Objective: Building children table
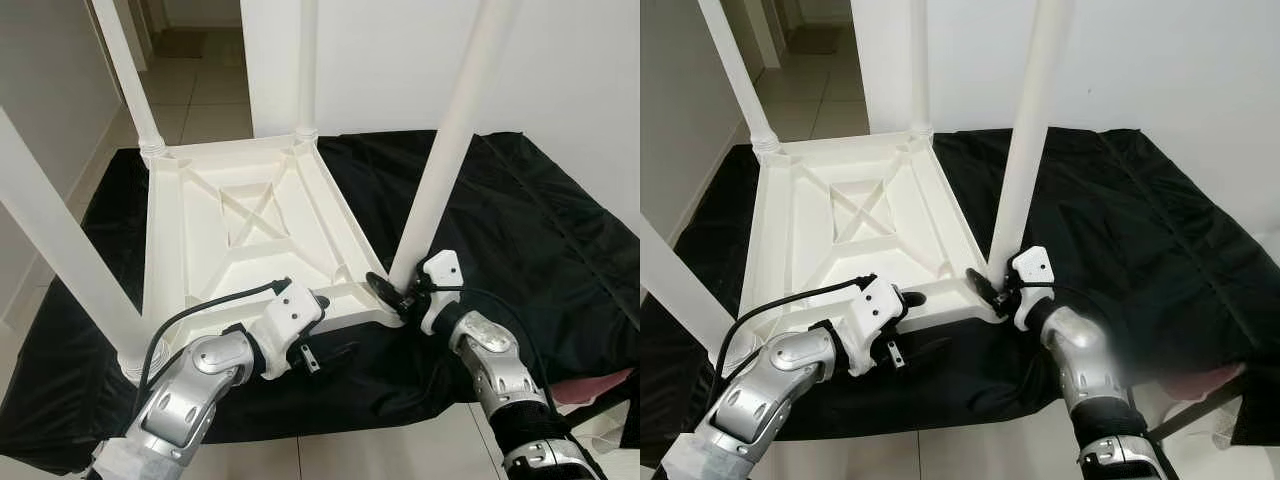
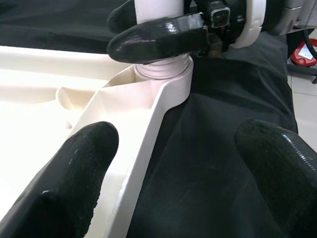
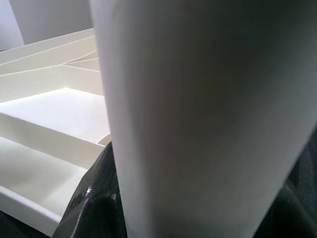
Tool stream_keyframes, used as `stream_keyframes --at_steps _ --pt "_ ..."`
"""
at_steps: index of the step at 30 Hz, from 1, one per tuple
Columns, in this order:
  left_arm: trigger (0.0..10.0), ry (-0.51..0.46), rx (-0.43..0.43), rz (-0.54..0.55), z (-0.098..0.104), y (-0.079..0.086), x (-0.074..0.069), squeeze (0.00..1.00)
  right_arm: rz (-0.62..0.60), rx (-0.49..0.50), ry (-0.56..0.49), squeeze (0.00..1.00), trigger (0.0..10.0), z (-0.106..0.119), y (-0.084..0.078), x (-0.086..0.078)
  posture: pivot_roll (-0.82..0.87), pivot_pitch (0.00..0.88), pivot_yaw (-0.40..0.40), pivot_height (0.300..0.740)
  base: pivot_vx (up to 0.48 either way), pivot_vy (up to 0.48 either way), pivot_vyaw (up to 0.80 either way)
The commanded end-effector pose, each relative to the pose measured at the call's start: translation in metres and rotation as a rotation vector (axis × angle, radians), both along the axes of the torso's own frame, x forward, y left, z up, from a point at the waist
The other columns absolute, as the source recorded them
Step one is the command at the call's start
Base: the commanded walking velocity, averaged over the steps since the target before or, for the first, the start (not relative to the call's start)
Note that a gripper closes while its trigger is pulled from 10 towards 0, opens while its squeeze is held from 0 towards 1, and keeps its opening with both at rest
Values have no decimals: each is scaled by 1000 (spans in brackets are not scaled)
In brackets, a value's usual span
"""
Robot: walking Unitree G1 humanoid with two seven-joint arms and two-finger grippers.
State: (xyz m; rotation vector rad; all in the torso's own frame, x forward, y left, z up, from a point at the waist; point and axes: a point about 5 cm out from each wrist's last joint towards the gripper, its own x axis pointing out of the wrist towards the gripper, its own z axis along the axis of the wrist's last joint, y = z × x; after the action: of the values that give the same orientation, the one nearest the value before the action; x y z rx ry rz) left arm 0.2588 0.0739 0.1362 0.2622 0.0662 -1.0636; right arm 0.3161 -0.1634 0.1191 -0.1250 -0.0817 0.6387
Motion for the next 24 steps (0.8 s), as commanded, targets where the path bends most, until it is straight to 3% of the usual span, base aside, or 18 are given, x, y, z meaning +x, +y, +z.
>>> stream_keyframes --at_steps 1,10,15,20,24 --pt "10000 6 8 23 -1 3 0 0 13 -7 32 0 10000 -8 2 -5 -20 0 -1 740 0 0 0" --pt "10000 9 9 21 -1 4 0 0 -81 37 34 0 10000 -9 9 -10 -22 0 2 740 0 0 0" --pt "10000 7 10 20 0 5 1 0 -241 136 19 0 10000 -6 19 -16 -27 0 5 740 0 0 0" --pt "10000 7 9 20 0 5 1 0 -318 163 22 0 10000 -5 24 -18 -28 0 4 740 0 0 0" --pt "10000 9 8 20 -1 3 0 0 -505 208 50 0 10000 -8 27 -20 -20 0 -10 740 0 0 0"
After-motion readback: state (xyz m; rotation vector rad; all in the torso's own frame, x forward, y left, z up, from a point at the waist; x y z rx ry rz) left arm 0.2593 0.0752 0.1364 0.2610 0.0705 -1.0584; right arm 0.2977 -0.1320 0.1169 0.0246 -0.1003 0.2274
